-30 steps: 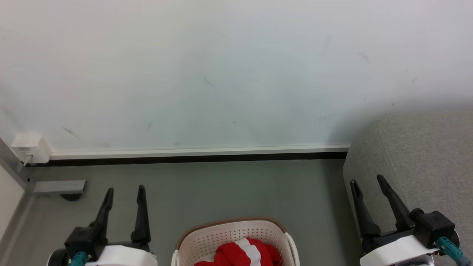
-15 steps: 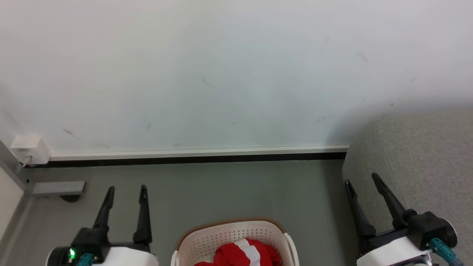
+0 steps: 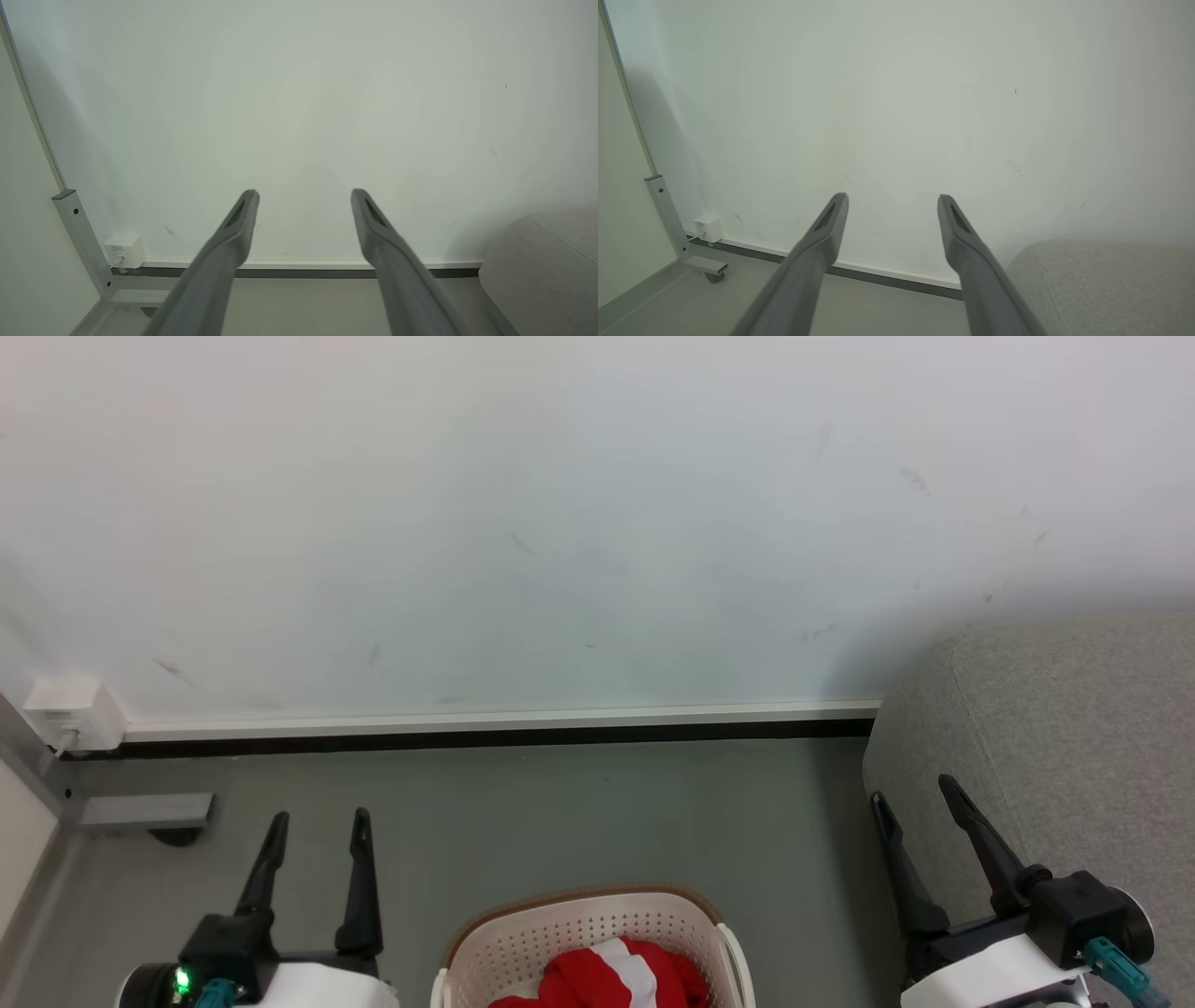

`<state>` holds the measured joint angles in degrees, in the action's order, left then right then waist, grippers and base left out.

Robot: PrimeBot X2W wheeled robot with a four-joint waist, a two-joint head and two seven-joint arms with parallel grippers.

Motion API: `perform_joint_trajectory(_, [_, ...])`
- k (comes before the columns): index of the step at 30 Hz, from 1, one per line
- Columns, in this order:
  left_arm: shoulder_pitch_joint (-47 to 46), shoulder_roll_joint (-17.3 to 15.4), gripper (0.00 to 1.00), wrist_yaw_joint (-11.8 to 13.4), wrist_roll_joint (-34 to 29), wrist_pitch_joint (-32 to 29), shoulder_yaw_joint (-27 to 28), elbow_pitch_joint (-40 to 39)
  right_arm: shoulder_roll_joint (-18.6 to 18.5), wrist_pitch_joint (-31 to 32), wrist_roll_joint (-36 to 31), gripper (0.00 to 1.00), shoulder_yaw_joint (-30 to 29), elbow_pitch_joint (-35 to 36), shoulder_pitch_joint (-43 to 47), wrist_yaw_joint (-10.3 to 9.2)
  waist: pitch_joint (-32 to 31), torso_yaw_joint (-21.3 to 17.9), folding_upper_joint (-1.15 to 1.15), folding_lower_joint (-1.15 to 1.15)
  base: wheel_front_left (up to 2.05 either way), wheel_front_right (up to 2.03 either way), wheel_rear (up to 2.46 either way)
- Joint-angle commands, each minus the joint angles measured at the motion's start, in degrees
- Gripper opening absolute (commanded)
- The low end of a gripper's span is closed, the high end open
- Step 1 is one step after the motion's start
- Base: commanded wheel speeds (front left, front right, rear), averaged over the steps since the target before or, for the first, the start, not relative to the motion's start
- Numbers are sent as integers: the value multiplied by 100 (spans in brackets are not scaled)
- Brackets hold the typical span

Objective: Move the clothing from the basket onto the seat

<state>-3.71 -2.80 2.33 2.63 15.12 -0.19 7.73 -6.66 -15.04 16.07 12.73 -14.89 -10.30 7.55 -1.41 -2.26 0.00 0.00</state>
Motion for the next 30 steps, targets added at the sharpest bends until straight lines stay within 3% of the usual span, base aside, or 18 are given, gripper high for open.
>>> perform_joint_trajectory(1, [20, -23, 100, -6, -40, 6, 24, 25, -4, -20, -20, 100, -4, -25, -48, -12, 8, 0, 0, 0, 0, 0, 0])
perform_joint_trajectory(19, [12, -19, 100, -84, 129, 5, -48, 148, -64, -20, 81, 100, -35, -45, -110, -12, 131, -111, 0, 0, 0, 0, 0])
perform_joint_trajectory(30, [-306, -20, 100, -127, 192, 5, -110, 288, -98, -20, 151, 100, -97, 104, -299, -12, 793, -392, 0, 0, 0, 0, 0])
